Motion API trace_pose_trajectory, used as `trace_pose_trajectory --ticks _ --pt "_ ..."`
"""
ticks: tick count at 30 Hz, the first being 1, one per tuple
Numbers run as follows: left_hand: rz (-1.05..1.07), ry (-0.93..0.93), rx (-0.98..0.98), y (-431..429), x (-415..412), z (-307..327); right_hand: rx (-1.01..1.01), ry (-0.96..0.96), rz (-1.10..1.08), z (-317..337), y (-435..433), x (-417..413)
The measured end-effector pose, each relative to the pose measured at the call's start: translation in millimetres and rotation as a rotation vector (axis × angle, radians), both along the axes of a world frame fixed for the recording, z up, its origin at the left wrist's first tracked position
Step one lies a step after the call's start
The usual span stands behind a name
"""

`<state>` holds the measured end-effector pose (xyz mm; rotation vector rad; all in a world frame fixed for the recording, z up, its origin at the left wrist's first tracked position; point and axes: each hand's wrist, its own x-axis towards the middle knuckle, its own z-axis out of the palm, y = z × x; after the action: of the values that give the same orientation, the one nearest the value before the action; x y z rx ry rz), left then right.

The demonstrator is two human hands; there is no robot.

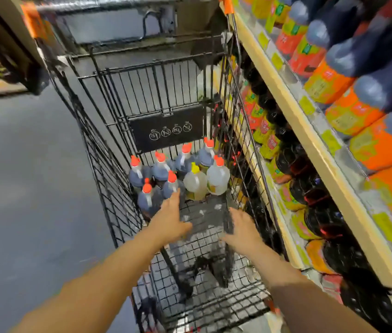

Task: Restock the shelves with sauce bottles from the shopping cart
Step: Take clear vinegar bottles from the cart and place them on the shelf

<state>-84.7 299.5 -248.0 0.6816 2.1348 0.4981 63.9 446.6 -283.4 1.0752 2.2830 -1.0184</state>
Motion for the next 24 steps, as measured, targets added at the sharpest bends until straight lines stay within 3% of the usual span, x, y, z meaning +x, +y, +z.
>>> trace_pose_trajectory --ticks 3,6,10,16,19,24 --pt "0.125 -0.113 0.063 45 -17 -25 -0.012 0.005 0.041 -18 42 -30" --pt "0.186 -0.049 -0.028 79 -29 -54 -0.027 0.025 0.004 -35 72 -56" --pt "0.400 -0.110 -0.027 117 -39 -81 -0.094 0.066 -0.061 -57 93 -83" --pt "0.821 -0.409 -0.090 133 -50 -120 -0.207 0.045 -0.200 -82 100 -105" --pt "1.005 -0.475 0.018 132 -41 -106 -0.230 0.033 -0.216 -86 99 -114" --pt "1.118 -0.524 0.130 115 -24 -74 -0.246 0.021 -0.242 -99 100 -127"
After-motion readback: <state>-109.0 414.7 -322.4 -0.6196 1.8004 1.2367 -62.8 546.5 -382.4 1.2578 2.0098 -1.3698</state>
